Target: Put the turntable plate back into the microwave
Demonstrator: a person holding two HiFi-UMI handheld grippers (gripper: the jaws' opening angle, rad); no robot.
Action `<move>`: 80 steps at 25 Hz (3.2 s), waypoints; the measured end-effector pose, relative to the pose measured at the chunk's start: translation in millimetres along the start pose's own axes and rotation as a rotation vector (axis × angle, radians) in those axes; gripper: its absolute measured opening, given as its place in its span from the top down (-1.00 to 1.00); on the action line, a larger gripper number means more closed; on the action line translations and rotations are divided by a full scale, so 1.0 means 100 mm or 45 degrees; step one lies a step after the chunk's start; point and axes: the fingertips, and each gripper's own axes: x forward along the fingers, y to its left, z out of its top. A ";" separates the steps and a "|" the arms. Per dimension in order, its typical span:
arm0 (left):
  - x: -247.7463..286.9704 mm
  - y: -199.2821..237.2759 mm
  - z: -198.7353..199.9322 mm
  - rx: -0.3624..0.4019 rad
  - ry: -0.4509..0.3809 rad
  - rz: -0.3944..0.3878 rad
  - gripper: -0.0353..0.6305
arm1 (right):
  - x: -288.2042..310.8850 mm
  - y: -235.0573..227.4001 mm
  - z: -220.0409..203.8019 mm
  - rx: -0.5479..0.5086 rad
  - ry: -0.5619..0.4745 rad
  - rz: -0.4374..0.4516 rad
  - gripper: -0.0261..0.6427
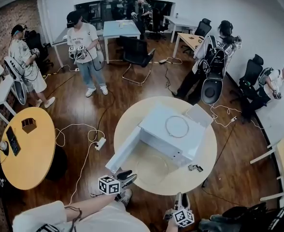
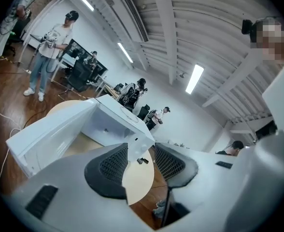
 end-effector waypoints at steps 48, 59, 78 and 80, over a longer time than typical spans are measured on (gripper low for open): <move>0.87 0.73 0.39 0.056 0.029 0.046 0.40 | 1.34 0.12 -0.24 -0.134 0.353 0.063 0.46; 1.18 1.13 -0.24 -0.053 0.121 0.262 0.39 | 1.82 -0.41 -0.78 -0.110 0.664 0.187 0.46; 1.51 1.95 -1.28 -0.115 0.473 0.528 0.39 | 2.33 -0.87 -1.95 -0.214 1.216 0.439 0.46; 1.44 2.01 -1.38 -0.137 0.514 0.560 0.39 | 2.32 -0.86 -1.98 -0.192 1.242 0.446 0.46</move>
